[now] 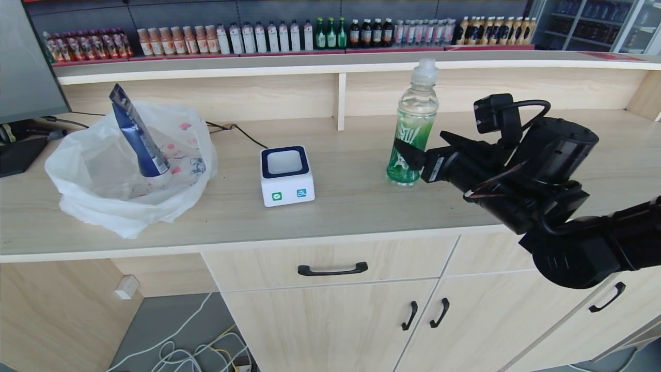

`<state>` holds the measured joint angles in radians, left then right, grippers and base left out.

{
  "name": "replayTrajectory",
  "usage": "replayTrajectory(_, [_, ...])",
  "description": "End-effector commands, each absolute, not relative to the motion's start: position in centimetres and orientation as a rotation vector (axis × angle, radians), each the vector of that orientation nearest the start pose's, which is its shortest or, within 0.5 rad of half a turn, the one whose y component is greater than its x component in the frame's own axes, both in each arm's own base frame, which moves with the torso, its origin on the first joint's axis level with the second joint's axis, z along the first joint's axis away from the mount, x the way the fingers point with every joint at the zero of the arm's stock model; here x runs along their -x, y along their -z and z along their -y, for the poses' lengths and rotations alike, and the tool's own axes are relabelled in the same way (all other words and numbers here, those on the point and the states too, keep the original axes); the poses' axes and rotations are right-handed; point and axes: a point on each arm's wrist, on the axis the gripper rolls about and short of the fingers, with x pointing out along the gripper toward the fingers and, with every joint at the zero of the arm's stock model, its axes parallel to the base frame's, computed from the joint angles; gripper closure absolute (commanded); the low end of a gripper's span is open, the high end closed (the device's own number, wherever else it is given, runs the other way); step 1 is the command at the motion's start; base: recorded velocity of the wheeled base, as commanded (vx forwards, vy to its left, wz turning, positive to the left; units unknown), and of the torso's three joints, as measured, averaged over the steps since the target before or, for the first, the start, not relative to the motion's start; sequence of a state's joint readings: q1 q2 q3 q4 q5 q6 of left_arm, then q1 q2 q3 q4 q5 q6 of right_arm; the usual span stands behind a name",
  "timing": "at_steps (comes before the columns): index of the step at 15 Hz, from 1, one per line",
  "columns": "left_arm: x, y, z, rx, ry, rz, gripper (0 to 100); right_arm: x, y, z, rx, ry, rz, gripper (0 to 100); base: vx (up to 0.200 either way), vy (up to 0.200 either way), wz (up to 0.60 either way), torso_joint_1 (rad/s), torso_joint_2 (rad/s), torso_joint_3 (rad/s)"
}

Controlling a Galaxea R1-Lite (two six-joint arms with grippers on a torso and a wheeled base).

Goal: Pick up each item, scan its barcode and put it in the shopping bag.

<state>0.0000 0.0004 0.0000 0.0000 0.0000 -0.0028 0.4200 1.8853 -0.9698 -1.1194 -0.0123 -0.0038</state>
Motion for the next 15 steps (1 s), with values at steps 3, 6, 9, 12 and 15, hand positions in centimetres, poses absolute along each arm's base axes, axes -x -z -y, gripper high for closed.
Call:
replayTrajectory(3, [2.3, -7.5, 0.0, 0.003, 0.0, 0.0, 0, -34.3, -20.3, -15.0, -0.043, -0.426, 0.185, 0, 0.0, 0.0, 0.0, 0.0, 0.0, 0.0])
replayTrajectory(6, [2.3, -7.5, 0.0, 0.003, 0.0, 0.0, 0, -35.6, -20.4, -15.4, -0.048, -0.421, 0.205, 0, 0.0, 0.0, 0.0, 0.0, 0.0, 0.0])
replayTrajectory(9, [2.3, -7.5, 0.0, 0.003, 0.0, 0.0, 0, -36.8, -20.3, -15.8, -0.052, -0.419, 0.221, 0, 0.0, 0.0, 0.0, 0.0, 0.0, 0.0])
replayTrajectory(12, [2.3, -7.5, 0.0, 0.003, 0.0, 0.0, 0, -37.5, -20.0, -16.0, -0.052, -0.416, 0.223, 0, 0.0, 0.0, 0.0, 0.0, 0.0, 0.0])
replayTrajectory(15, [2.3, -7.5, 0.0, 0.003, 0.0, 0.0, 0, -38.1, -19.7, -16.2, -0.052, -0.413, 0.226, 0, 0.0, 0.0, 0.0, 0.0, 0.0, 0.0])
